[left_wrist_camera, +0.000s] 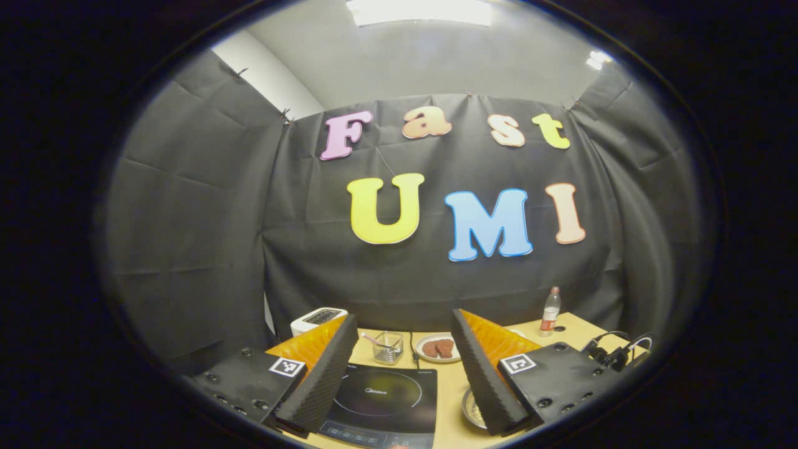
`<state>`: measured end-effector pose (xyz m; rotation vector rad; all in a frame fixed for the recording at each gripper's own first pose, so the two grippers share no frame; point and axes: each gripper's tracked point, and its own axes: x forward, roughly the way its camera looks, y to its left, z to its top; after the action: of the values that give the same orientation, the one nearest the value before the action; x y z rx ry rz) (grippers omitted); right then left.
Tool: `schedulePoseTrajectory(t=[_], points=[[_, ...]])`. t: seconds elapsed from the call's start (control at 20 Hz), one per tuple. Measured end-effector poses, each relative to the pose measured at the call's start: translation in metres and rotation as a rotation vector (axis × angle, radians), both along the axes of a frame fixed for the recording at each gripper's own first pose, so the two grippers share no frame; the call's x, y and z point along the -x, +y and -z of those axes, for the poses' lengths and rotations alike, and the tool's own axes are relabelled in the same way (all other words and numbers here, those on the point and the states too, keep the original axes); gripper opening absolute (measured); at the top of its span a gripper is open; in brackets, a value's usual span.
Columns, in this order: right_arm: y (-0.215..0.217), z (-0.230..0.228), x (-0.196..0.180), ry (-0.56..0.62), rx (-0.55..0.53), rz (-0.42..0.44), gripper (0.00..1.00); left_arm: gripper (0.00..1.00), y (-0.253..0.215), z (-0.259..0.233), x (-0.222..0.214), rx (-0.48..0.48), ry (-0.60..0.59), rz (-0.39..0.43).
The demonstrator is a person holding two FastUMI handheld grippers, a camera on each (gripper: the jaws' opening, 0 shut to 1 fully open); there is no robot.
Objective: First push the handle of the pot to place it horizontally, then grasp the pot with both hands and set it on the induction cooktop.
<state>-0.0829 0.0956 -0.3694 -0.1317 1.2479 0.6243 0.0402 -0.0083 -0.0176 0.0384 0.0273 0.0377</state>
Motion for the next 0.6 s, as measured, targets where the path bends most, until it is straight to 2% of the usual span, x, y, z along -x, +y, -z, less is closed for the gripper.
schedulePoseTrajectory(t=[0.6], points=[[-0.065,0.02,-0.031,-0.133,0.215,-0.095,0.02,1.0,-0.022,0.003,-0.006,-0.021,0.006,-0.011]])
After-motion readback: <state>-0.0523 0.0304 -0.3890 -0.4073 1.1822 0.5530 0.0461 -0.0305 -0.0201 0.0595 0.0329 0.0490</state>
